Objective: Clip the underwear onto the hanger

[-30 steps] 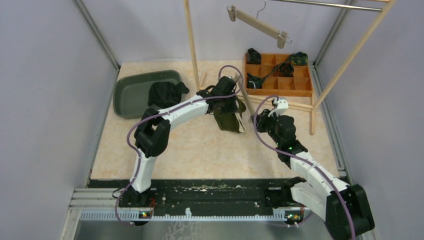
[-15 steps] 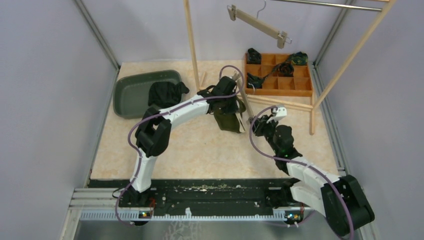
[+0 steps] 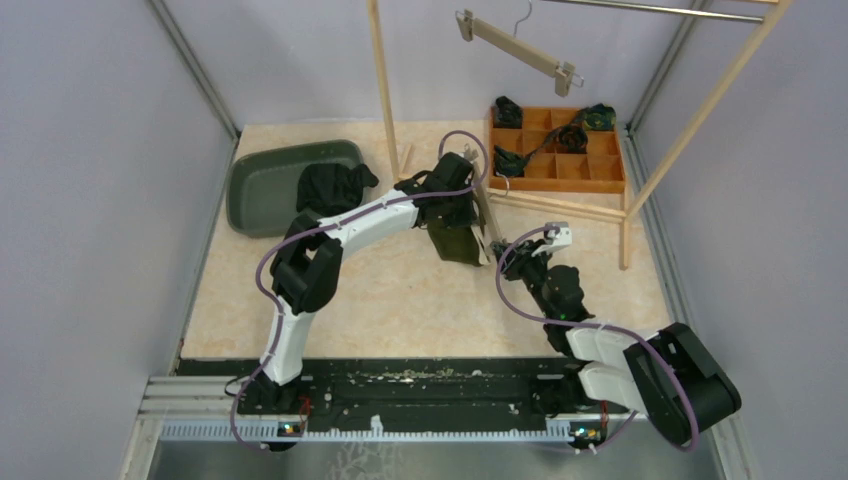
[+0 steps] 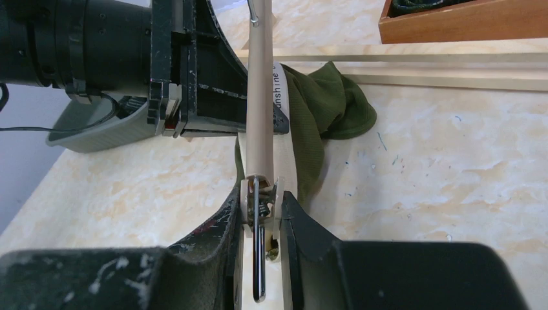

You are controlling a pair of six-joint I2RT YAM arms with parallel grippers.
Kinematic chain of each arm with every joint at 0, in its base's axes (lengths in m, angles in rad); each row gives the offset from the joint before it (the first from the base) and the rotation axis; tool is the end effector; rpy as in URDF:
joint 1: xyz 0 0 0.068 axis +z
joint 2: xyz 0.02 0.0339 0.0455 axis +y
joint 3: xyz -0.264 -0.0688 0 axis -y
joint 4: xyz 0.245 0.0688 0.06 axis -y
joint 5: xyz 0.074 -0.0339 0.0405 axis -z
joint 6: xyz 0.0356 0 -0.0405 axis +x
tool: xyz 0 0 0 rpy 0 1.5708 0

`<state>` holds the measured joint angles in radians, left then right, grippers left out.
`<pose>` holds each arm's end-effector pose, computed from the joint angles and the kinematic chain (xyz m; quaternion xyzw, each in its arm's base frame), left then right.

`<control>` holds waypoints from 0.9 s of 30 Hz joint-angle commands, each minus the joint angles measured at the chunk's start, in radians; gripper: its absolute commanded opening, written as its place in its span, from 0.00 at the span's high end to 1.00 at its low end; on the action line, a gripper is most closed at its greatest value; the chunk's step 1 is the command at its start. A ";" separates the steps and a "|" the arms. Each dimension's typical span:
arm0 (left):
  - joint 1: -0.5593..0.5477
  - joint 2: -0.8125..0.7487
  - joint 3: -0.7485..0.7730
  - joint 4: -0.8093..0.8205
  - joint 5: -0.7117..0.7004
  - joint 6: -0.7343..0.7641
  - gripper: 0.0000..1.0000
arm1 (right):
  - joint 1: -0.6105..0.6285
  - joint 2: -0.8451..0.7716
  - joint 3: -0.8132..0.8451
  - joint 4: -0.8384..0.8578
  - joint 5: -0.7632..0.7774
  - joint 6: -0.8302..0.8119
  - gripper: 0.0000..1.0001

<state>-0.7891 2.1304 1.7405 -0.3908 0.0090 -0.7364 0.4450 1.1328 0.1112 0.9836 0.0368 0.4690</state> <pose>0.3432 -0.3462 0.2225 0.0260 0.9226 -0.2689 0.2754 0.1780 0.0834 0.1708 0.0214 0.7201 0.2941 0.6281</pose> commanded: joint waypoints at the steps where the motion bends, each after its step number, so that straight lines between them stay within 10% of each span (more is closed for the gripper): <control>1: 0.008 0.015 0.039 0.005 0.011 0.000 0.97 | 0.023 0.016 -0.010 0.228 0.051 0.057 1.00; 27: 0.020 0.029 0.054 0.005 0.037 0.012 0.98 | 0.075 0.258 -0.034 0.524 0.129 -0.061 1.00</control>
<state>-0.7761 2.1395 1.7668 -0.3935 0.0322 -0.7361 0.5060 1.3891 0.0727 1.3693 0.1612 0.4370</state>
